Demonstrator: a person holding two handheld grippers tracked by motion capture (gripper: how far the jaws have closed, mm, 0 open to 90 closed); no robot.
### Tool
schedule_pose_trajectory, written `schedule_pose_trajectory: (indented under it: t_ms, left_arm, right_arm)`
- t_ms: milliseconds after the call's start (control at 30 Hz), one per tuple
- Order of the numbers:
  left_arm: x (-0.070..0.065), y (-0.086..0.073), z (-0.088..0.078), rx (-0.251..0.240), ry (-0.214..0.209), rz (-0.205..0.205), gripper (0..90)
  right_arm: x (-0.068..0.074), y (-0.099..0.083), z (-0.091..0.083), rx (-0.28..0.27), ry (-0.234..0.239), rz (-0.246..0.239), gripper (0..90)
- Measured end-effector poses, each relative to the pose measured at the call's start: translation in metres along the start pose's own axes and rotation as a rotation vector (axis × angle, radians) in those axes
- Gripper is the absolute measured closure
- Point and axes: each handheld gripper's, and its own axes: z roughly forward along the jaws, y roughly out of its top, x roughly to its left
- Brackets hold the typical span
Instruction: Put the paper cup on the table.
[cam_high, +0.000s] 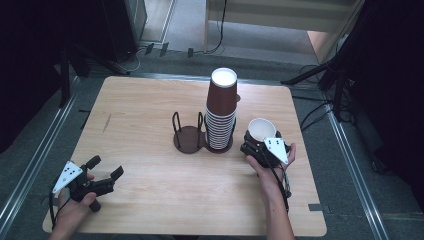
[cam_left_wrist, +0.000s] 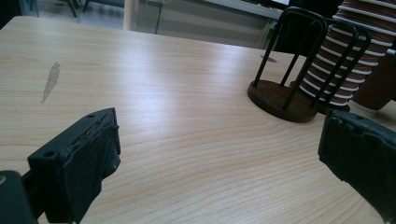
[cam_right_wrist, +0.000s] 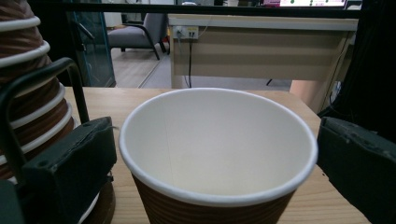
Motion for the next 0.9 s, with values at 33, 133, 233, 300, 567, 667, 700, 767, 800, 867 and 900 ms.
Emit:
schedule_pose_trajectory:
  t_ms: [33,133,233,300,567,667,700,767,800,867,900]
  left_arm:
    - [0.000,0.000,0.000,0.001,0.000,-0.001,0.0]
    - [0.000,0.000,0.000,0.002,0.001,0.000,0.0]
    - [0.000,0.000,0.000,0.000,0.001,0.000,0.0]
    - [0.000,0.000,0.000,0.000,0.001,0.000,0.0]
    - [0.000,0.000,0.000,0.002,0.003,-0.001,0.0]
    - [0.000,0.000,0.000,0.003,0.005,0.001,0.0]
    - [0.000,0.000,0.000,0.004,0.005,0.002,0.0]
    - [0.000,0.000,0.000,0.004,0.007,0.001,0.0]
    - [0.000,0.000,0.000,0.003,0.007,0.001,0.0]
    - [0.000,0.000,0.000,0.002,0.008,-0.001,0.0]
    - [0.000,0.000,0.000,0.002,0.007,-0.001,0.0]
  right_arm:
    - [0.000,0.001,-0.002,-0.002,-0.005,-0.001,0.0]
    - [0.001,0.006,-0.009,-0.014,-0.006,0.001,0.0]
    - [0.003,0.011,-0.015,-0.028,-0.005,-0.002,0.0]
    - [0.003,0.014,-0.020,-0.038,-0.004,-0.014,0.0]
    - [-0.001,0.017,-0.038,-0.050,0.013,-0.014,0.0]
    - [-0.005,0.017,-0.046,-0.054,0.020,-0.007,0.0]
    - [-0.006,0.016,-0.048,-0.054,0.022,-0.002,0.0]
    - [-0.008,0.015,-0.051,-0.054,0.020,-0.004,0.0]
    - [-0.010,0.014,-0.054,-0.052,0.021,0.000,0.0]
    - [-0.013,0.012,-0.057,-0.050,0.025,0.012,0.0]
    - [-0.014,0.011,-0.059,-0.048,0.025,0.013,0.0]
